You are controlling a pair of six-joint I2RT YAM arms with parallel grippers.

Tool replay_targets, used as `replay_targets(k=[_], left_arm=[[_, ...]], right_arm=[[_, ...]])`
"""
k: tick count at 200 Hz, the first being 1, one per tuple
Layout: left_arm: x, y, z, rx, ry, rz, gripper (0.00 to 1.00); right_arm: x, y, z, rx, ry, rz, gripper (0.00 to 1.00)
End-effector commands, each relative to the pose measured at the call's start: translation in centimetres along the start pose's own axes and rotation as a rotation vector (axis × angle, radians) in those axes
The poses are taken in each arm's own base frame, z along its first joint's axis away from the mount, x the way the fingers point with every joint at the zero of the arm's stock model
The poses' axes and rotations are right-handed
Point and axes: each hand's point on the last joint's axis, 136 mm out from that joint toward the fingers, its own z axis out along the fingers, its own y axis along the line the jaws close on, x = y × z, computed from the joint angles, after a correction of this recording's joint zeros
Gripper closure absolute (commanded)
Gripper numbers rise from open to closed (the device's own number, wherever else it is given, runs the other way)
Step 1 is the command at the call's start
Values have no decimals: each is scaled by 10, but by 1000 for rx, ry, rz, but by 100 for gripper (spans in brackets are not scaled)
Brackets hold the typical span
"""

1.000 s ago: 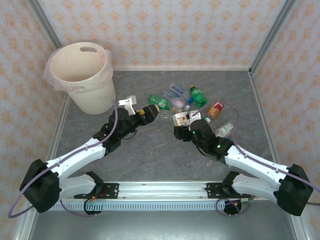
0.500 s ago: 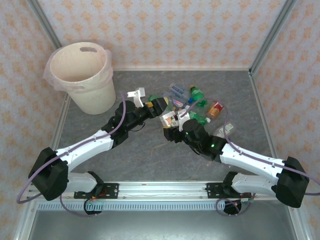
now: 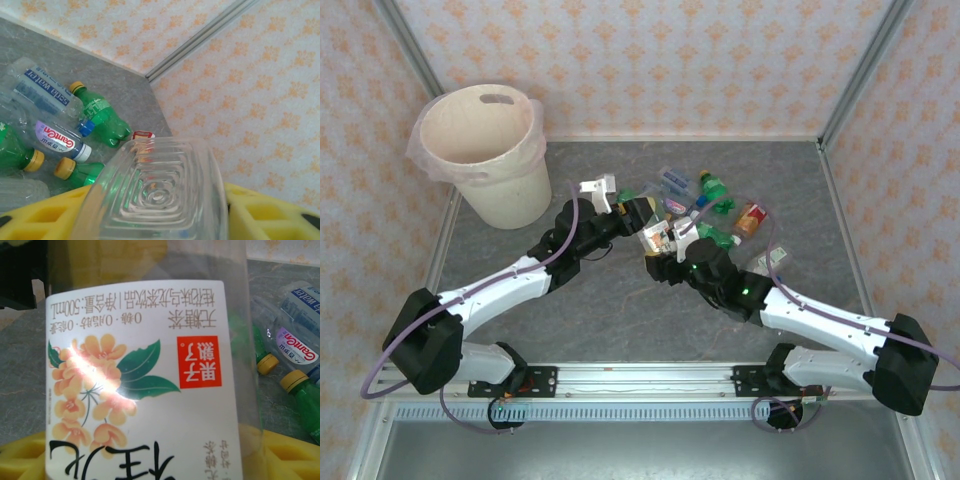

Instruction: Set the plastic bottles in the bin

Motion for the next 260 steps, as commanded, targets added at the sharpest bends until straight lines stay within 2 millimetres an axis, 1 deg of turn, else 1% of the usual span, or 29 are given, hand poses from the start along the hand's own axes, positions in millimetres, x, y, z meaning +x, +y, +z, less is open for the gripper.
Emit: replay_targets(k=[1, 16, 28, 29, 33, 35, 59, 93, 112, 126, 129, 142, 157, 184, 218, 234, 260], left_arm=[[-8, -27, -2, 74, 2, 37, 48], [-11, -29, -3, 71, -6, 43, 50], [-14, -29, -5, 60, -13, 52, 51], [-14, -30, -5, 59, -13, 54, 51], [-15, -30, -5, 54, -17, 60, 51], [-16, -30, -5, 51, -17, 63, 51], [-30, -31, -11, -4, -52, 111, 51], [-67, -34, -27, -112, -146, 192, 51], [-92, -34, -38, -173, -199, 244, 52], [-114, -29, -47, -238, -239, 268, 52], [-116, -27, -49, -256, -238, 273, 52], [-140, -24, -61, -321, -289, 298, 54], [-168, -21, -77, -400, -352, 338, 54], [-216, -18, -106, -511, -449, 391, 54], [-271, -22, -138, -637, -565, 456, 54], [-294, -24, -150, -690, -618, 485, 54], [-327, -19, -161, -760, -682, 504, 54]], right_arm=[[-25, 8, -6, -20, -67, -6, 28], [-27, 7, -8, -18, -75, 1, 23], [-29, 6, -9, -11, -82, 11, 14], [-29, 6, -9, -9, -83, 12, 13], [-31, 6, -9, -5, -86, 14, 2], [-31, 5, -10, -3, -87, 17, 0], [-41, 0, -14, 30, -112, 37, 0], [-62, 1, -27, 30, -165, 73, 0], [-76, 6, -35, 5, -199, 87, 0], [-87, 9, -41, -15, -223, 97, 0], [-89, 10, -42, -21, -227, 98, 0], [-97, 14, -46, -41, -246, 106, 0], [-105, 19, -51, -67, -263, 111, 0], [-110, 26, -53, -103, -272, 125, 0], [-112, 30, -53, -127, -275, 134, 0], [-116, 34, -55, -149, -284, 142, 0], [-130, 42, -60, -191, -313, 155, 0]])
